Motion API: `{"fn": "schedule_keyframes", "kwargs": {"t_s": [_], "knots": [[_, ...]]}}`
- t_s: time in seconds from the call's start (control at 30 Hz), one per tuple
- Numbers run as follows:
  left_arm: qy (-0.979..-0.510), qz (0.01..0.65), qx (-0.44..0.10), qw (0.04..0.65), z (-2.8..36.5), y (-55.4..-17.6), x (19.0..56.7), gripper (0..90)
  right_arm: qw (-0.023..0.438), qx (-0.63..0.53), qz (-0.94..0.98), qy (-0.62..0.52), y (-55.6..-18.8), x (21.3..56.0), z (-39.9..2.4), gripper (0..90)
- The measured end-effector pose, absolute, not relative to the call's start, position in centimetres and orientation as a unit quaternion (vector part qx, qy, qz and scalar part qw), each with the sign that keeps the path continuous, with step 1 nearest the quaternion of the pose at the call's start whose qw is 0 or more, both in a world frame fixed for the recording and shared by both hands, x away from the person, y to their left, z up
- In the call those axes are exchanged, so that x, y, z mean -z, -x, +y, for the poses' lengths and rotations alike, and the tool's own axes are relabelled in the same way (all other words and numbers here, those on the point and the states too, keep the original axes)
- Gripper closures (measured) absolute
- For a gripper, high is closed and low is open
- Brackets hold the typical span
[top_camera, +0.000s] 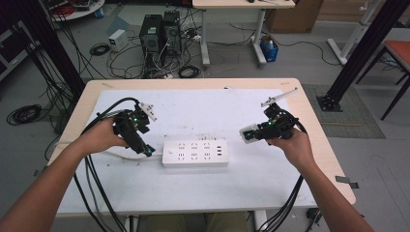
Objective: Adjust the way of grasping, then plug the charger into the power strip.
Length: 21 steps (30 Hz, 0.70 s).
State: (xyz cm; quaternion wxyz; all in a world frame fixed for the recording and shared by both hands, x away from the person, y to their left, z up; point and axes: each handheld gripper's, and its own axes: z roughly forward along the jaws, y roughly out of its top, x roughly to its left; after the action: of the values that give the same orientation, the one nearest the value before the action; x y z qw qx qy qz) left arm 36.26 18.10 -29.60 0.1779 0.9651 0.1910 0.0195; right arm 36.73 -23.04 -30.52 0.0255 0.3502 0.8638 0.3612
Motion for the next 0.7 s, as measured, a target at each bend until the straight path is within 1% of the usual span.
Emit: {"fn": "schedule_keyframes", "kwargs": {"t_s": [0.17,0.23,0.3,0.47,0.7], "knots": [[-0.968,0.193,-0.014,0.162,19.2,-35.9,29.2,19.4,0.081,-0.277,0.912,-0.292,-36.8,29.2,-22.0,62.2],[-0.97,0.196,-0.014,0.144,19.7,-35.9,29.0,19.4,0.099,-0.253,0.925,-0.266,-36.9,28.7,-21.7,62.2],[-0.968,0.204,-0.019,0.143,20.1,-35.8,28.9,19.4,0.107,-0.239,0.931,-0.256,-37.1,28.2,-21.5,62.1],[-0.965,0.22,-0.029,0.141,21.0,-35.6,28.7,19.4,0.098,-0.229,0.936,-0.249,-37.6,27.7,-21.6,62.1],[-0.962,0.231,-0.035,0.142,22.0,-35.8,28.7,19.4,0.096,-0.231,0.94,-0.232,-37.3,27.6,-21.2,62.0]]}}
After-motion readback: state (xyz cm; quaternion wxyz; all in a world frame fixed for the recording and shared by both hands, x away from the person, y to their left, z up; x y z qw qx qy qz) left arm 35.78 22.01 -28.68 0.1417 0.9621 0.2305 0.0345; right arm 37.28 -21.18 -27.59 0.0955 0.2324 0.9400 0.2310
